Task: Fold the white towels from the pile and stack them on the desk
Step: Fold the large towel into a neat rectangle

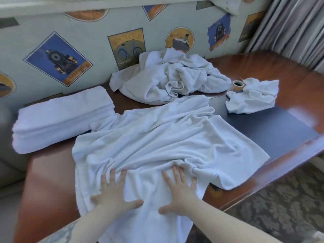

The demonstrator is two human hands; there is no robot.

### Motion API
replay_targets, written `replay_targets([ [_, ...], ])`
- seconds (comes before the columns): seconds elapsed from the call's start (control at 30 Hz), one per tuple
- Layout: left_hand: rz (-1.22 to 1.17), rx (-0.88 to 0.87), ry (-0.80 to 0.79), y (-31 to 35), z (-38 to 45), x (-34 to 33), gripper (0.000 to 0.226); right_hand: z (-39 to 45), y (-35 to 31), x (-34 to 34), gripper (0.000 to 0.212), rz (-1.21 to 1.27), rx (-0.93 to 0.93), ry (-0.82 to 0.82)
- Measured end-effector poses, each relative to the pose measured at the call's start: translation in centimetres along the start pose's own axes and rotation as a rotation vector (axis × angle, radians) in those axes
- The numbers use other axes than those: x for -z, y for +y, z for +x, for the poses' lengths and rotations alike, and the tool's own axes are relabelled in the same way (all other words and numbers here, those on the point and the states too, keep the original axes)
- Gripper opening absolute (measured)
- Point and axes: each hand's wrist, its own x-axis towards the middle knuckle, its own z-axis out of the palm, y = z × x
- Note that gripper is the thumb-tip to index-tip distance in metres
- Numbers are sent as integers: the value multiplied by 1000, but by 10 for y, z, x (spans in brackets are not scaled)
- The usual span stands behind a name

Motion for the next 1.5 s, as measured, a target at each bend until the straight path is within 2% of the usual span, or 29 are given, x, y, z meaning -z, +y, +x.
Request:
replay_targets([
  [0.07, -3, 53, 11, -5, -12, -5, 135, -6, 1, -3, 125, -35, 59, 2],
  [0.17, 136, 107, -9, 5, -23, 11, 138, -15, 1, -3, 122, -78, 124, -12],
  [0.2, 197, 101, -51, 12, -22, 24, 128, -19, 1, -2, 122, -100, 136, -23],
  [0.3, 201, 47, -199, 51, -9, 75, 67, -32, 4, 1, 124, -145, 131, -49],
  [0.33, 174, -2, -166, 68, -2, 88, 53, -37, 7, 0, 123, -151, 120, -53],
  [0.43, 155, -298, 165, 131, 24, 109, 22, -54, 18, -10, 115, -109, 48, -41],
  [0.47, 134, -421, 227, 151, 29, 107, 28, -59, 21, -13, 109, -85, 14, -41],
  [0.53, 222, -695, 228, 184, 43, 96, 53, -66, 23, -15, 96, -52, -61, -40],
  [0.57, 357, -788, 190, 195, 52, 89, 66, -68, 24, -13, 88, -16, -94, 3],
  [0.63, 615, -838, 90, 206, 68, 79, 85, -69, 29, -3, 71, 89, -144, 211],
  [0.7, 659, -817, -1, 210, 83, 80, 96, -64, 37, 6, 66, 164, -215, 422],
  [0.73, 649, -804, -20, 211, 89, 82, 99, -60, 40, 8, 70, 188, -265, 448],
  [0.87, 561, -721, 13, 214, 96, 76, 87, -38, 18, -5, 89, 210, -364, 321],
  [0.97, 454, -630, 23, 214, 96, 75, 88, -38, -9, -17, 109, 106, -280, 438],
  [1.03, 358, -566, -5, 212, 99, 81, 96, -38, -23, -32, 111, 62, -210, 490],
  [1.13, 186, -474, 12, 197, 109, 86, 105, -35, -31, -50, 114, 75, -231, 507],
  [1.27, 132, -352, 105, 160, 127, 95, 108, -26, -5, -36, 104, 25, -144, 379],
  [1.33, 170, -294, 156, 140, 133, 100, 110, -15, 22, -20, 94, 86, -43, 203],
  [1.4, 206, -225, 198, 126, 135, 105, 112, -8, 48, 1, 85, 83, -11, 113],
  [1.5, 349, -78, 114, 121, 126, 118, 107, 3, 81, 32, 80, 25, -48, 81],
])
